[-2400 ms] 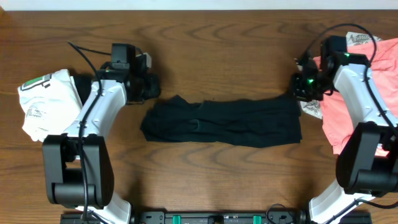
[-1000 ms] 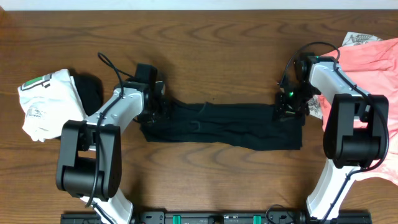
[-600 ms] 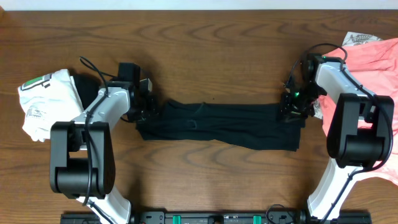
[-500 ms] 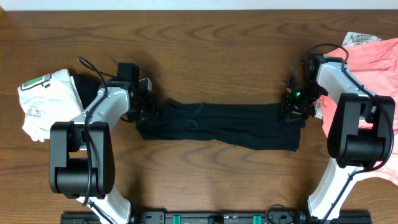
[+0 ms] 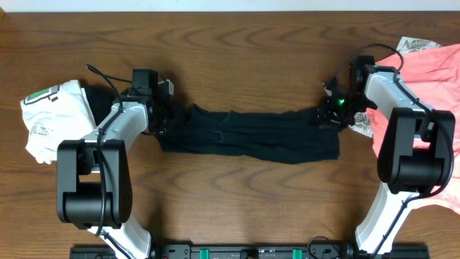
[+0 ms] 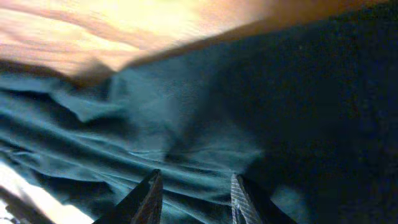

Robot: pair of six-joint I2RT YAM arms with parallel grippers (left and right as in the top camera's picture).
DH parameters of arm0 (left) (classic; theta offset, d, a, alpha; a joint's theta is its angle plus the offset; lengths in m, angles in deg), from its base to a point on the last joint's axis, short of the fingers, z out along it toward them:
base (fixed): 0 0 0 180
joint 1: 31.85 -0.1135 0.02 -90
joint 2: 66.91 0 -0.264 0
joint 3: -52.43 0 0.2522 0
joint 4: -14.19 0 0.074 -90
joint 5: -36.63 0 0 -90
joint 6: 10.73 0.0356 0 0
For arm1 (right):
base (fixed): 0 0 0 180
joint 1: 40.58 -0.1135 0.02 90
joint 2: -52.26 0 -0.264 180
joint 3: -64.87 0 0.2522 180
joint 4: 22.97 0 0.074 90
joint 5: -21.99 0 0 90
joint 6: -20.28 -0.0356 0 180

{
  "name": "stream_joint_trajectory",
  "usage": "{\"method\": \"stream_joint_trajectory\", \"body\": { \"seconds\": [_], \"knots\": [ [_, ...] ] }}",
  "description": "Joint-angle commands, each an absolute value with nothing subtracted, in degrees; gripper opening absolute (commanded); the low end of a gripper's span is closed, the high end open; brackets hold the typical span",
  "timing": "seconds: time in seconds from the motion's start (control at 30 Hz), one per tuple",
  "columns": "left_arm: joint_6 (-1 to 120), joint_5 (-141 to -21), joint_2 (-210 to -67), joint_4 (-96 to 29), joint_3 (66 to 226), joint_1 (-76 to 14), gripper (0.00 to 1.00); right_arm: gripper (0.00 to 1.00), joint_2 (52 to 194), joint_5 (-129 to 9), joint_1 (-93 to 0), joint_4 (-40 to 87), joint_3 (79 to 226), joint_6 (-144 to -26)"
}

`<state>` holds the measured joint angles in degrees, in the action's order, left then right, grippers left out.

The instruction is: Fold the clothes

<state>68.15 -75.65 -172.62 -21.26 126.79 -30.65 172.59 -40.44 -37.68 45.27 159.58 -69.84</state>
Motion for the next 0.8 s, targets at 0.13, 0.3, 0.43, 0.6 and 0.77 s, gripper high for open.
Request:
{"method": "stream_joint_trajectory", "body": {
  "seconds": [0.13,0.3,0.43,0.6,0.77],
  "knots": [
    [68.1,-83.7,-171.2,-21.1,126.5,-31.2,0.43,0.35,169.8,-36.6,-43.4,43.8,162.4,-64.7],
    [69.9,-83.9,-163.5,-22.1,126.5,-31.2,0.45,0.36,164.7,-37.8,-47.1,43.0,166.9,-64.7],
    [70.0,-77.1,-157.3,-27.2,126.5,-31.2,0.45,0.31,162.6,-37.8,-52.4,40.2,169.2,-64.7],
    [68.7,-71.9,-156.1,-36.1,126.4,-31.2,0.44,0.05,163.7,-37.8,-60.7,35.3,169.3,-64.8],
    [68.0,-71.9,-157.9,-43.3,126.3,-31.2,0.31,0.04,166.6,-38.2,-67.9,29.0,169.3,-67.4]
  ]
}}
